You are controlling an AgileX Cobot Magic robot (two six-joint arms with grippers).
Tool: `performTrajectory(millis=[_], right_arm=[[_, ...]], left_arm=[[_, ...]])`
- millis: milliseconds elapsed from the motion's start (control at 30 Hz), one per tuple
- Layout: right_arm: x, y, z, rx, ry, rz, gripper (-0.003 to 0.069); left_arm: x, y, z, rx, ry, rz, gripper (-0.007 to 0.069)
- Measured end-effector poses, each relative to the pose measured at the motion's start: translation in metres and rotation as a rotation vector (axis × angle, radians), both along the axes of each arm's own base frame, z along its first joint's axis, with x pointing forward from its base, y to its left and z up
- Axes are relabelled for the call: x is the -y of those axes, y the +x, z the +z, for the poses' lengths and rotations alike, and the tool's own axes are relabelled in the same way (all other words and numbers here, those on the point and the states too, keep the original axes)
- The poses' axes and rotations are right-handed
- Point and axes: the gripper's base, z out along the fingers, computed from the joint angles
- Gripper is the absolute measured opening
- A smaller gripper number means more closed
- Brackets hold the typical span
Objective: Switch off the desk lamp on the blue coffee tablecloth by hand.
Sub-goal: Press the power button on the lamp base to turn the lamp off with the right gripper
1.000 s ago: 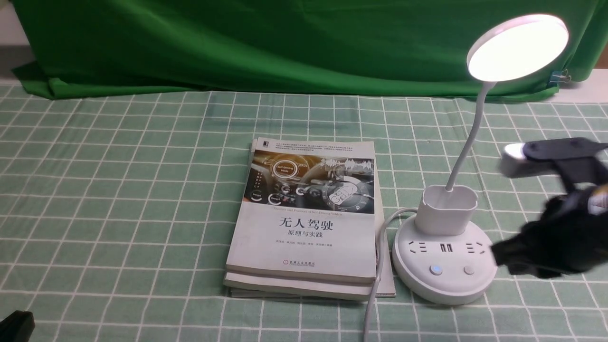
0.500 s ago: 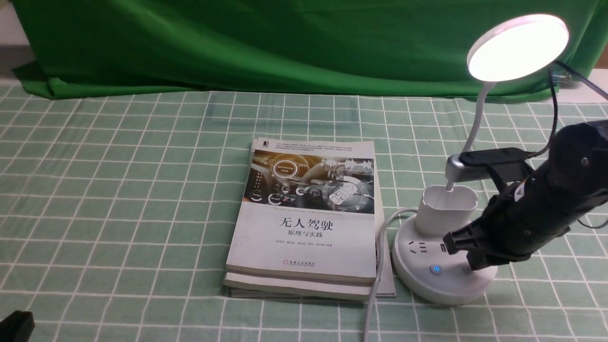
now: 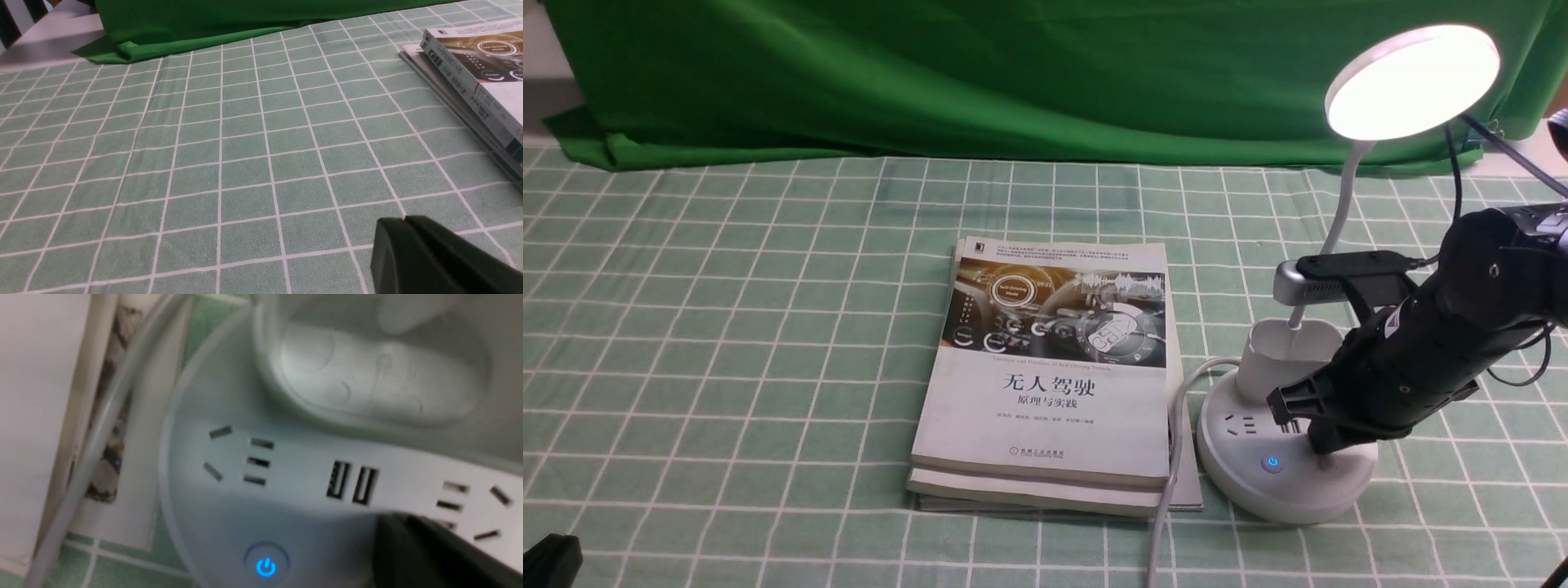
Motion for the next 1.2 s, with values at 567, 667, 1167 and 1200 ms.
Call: performTrajectory(millis=[567,667,1167,1200], right_arm=[[0.002,-0.008,0.015,0.012,0.002,0.022,0.0039],[0.002,-0.006,0.006,-0.017,-0.006,0.022,0.0039],[0.002,-0.009,0.021,0.030,0.010,0.021,0.0039],[0.003,-0.010,0.025,0.041,0.013,0.021,0.0039]], left_arm=[[0.000,0.000,0.000,0.000,0.000,0.000,0.0000],[0.000,0.000,0.000,0.000,0.000,0.000,0.0000],[0.000,0.000,0.000,0.000,0.000,0.000,0.0000],[0.000,0.000,0.000,0.000,0.000,0.000,0.0000]])
